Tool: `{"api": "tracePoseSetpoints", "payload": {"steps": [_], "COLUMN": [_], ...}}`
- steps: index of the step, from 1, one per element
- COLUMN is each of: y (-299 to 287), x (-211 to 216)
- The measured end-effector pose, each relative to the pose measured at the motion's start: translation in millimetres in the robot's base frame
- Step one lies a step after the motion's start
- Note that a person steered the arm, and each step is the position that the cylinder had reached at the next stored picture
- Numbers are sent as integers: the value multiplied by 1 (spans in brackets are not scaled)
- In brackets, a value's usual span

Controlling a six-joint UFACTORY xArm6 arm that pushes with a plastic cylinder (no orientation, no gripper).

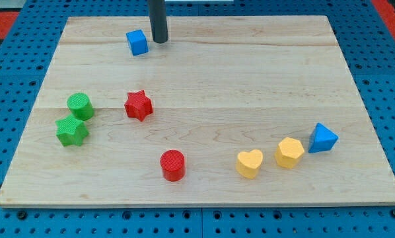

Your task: Push the blue cube towards top left

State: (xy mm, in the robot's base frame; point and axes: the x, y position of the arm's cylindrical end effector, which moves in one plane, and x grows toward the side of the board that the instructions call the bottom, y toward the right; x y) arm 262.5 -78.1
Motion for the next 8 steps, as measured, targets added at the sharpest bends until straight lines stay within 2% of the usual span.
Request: {"api": "tracePoseSetpoints", "payload": {"steps": [1,5,6,8], "y": [-4,-82,-69,-27], "x": [1,1,1,31]}}
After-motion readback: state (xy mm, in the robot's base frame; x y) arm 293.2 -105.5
